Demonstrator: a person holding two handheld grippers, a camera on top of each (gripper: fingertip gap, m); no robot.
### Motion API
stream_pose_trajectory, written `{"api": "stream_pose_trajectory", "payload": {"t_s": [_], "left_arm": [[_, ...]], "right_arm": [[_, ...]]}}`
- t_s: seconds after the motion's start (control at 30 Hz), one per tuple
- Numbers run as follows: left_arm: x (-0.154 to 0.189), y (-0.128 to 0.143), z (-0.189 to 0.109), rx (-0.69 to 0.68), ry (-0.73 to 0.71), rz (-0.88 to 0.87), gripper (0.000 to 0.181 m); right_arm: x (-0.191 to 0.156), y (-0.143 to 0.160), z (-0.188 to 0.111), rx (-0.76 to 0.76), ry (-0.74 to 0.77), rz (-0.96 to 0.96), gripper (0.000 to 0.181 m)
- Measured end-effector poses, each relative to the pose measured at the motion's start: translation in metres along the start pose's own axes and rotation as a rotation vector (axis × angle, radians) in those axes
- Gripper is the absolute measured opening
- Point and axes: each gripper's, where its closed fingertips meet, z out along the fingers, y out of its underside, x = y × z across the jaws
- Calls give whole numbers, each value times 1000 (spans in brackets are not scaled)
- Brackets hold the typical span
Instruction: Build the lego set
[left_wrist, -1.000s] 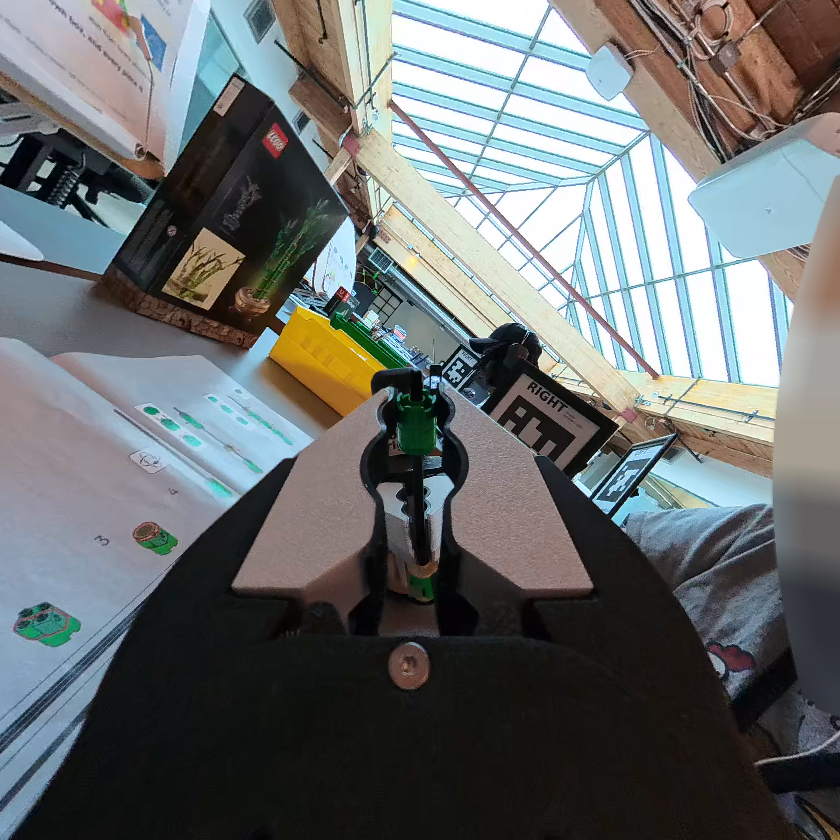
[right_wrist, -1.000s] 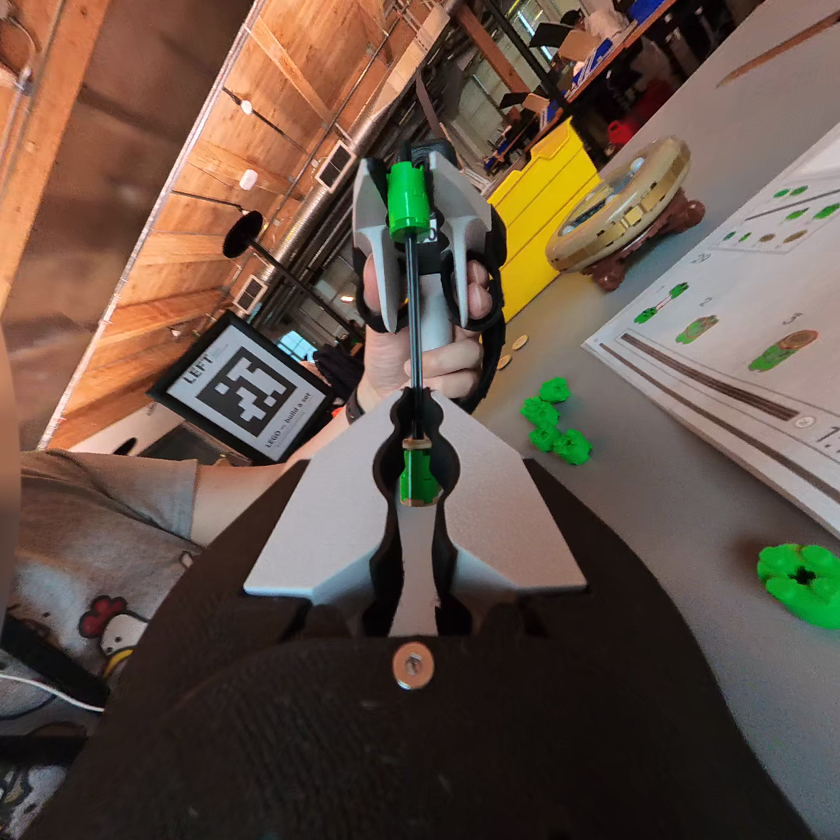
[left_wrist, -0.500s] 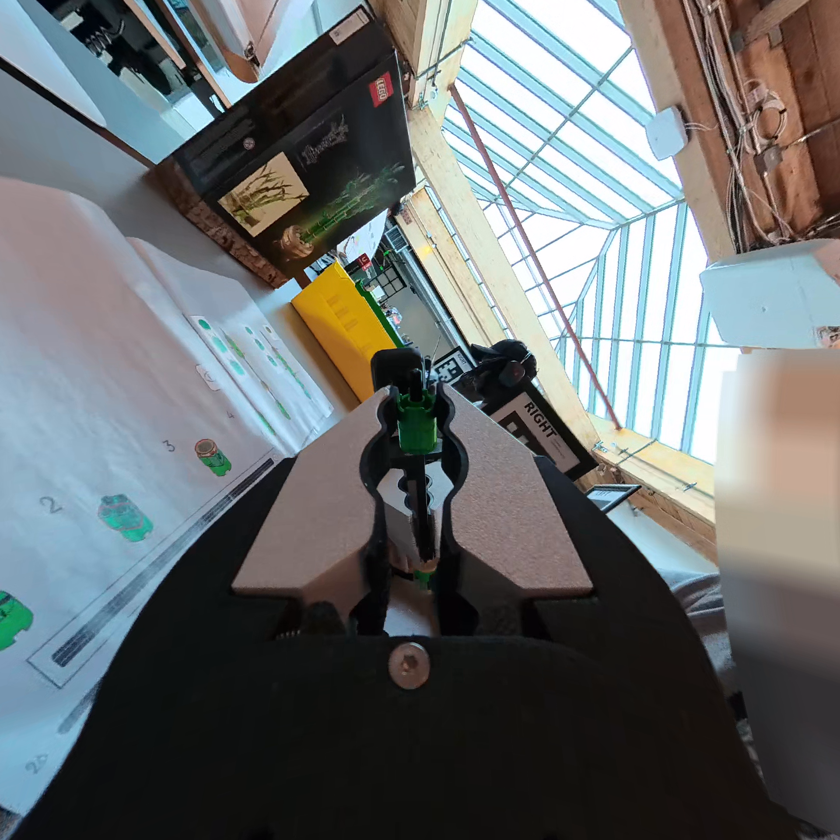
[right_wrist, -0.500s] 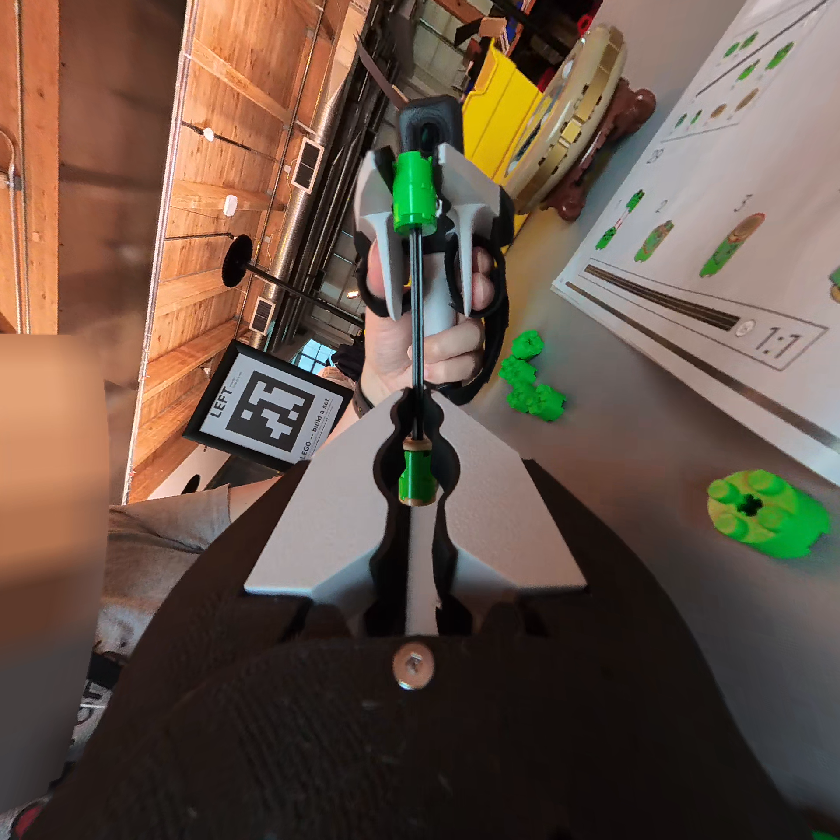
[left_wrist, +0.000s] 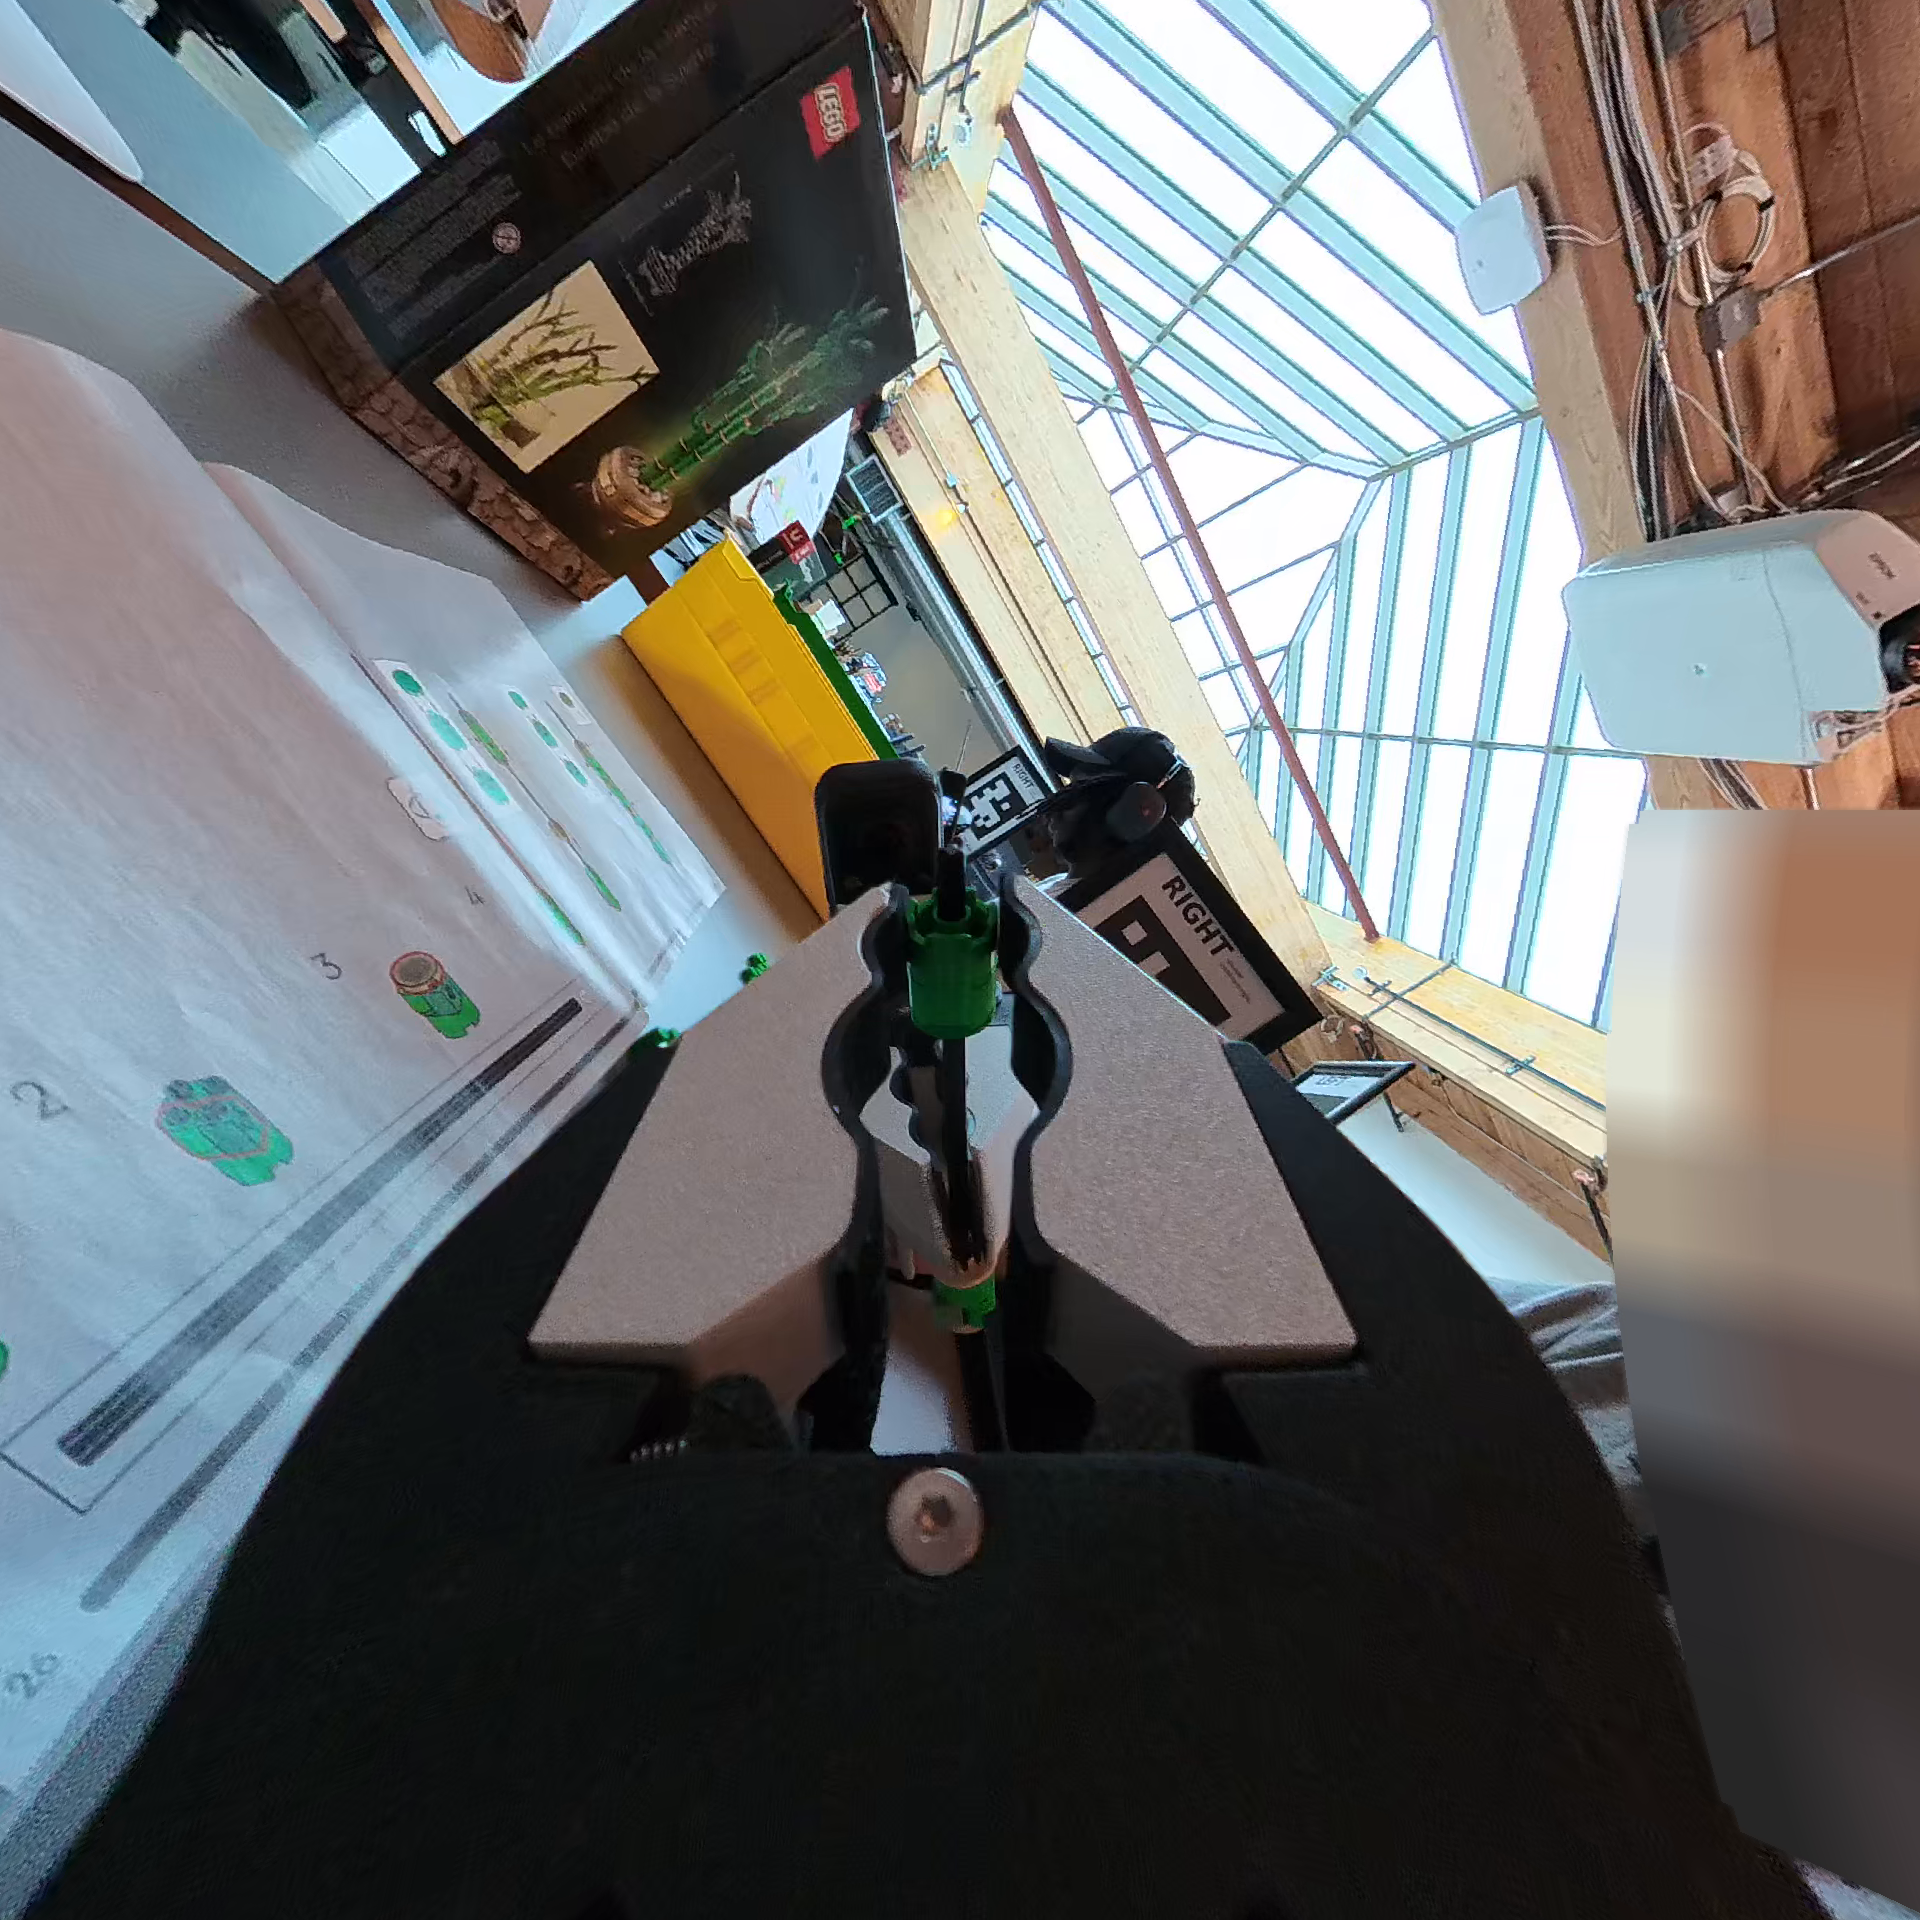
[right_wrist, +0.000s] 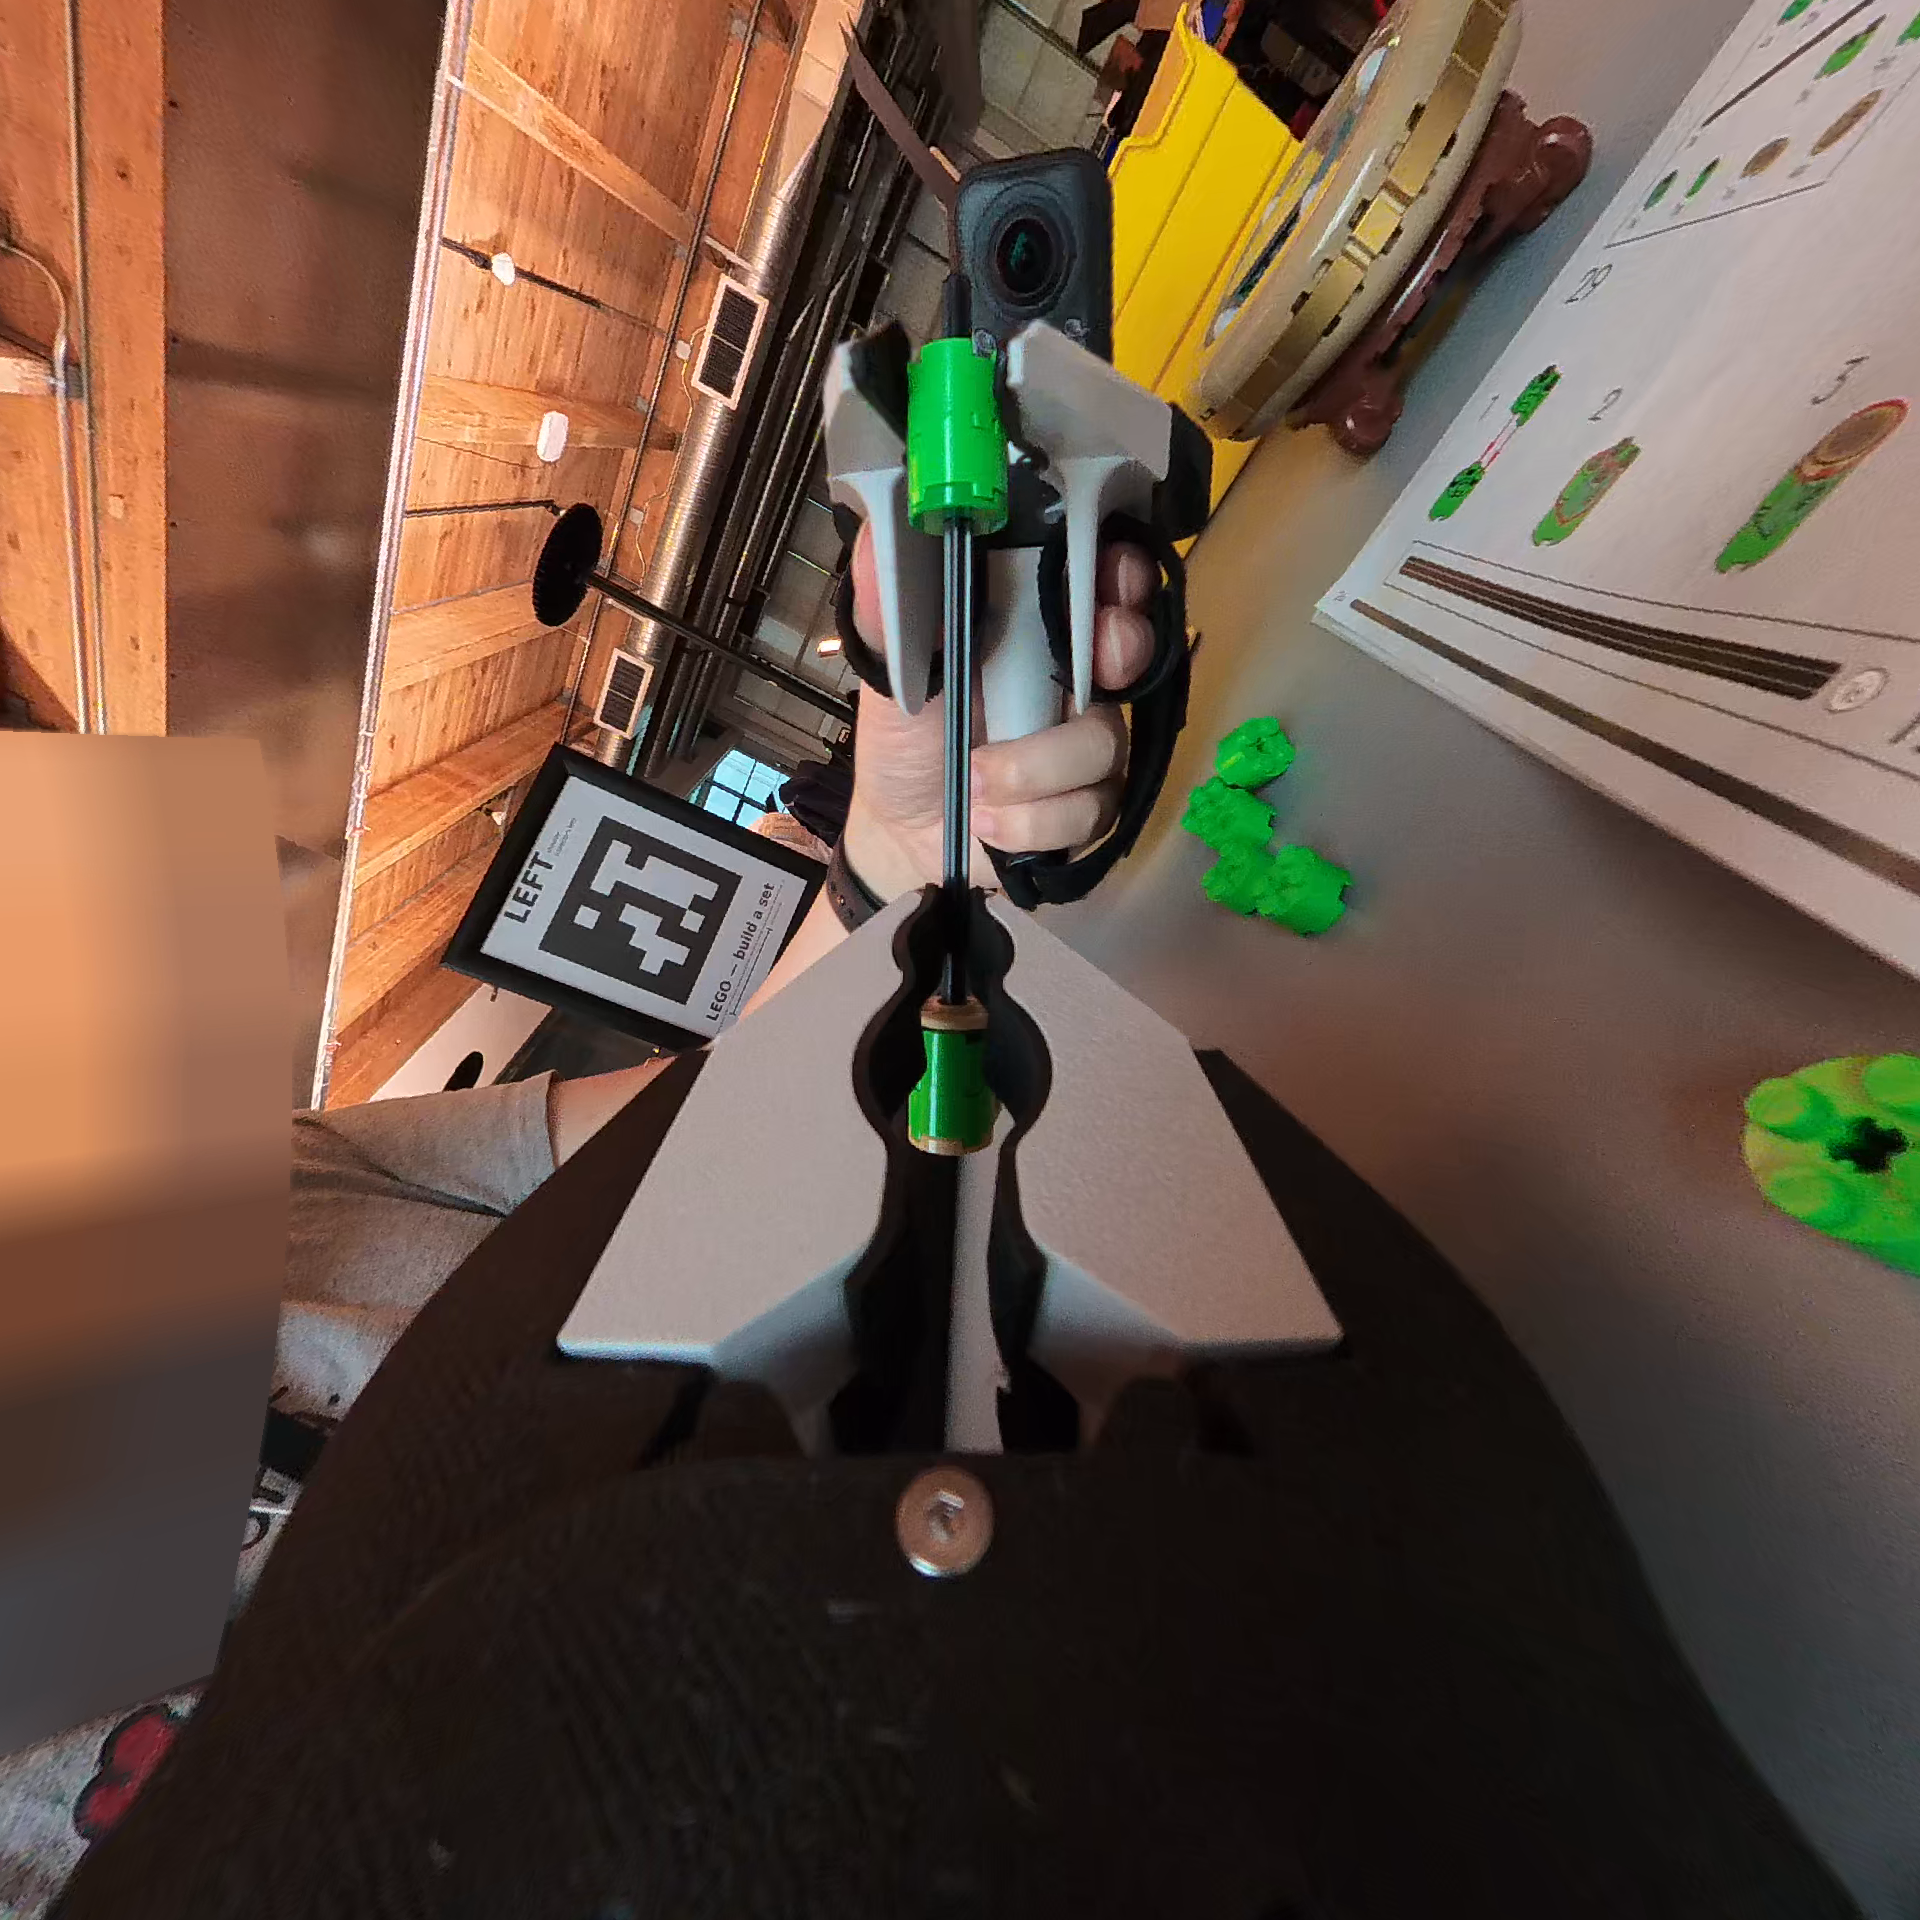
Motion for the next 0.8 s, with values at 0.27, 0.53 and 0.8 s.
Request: {"api": "stream_pose_trajectory", "payload": {"t_s": [0.27, 0.53, 0.8], "left_arm": [[7, 2, -1, -7, 52, 19, 13], [25, 9, -15, -36, 166, 217, 13], [25, 10, -13, -32, 184, 251, 13]], "right_arm": [[-6, 4, 1, -23, -40, -9, 2], [-6, 12, 7, -76, -27, -53, 2], [-5, 14, 10, -91, -16, -71, 2]]}}
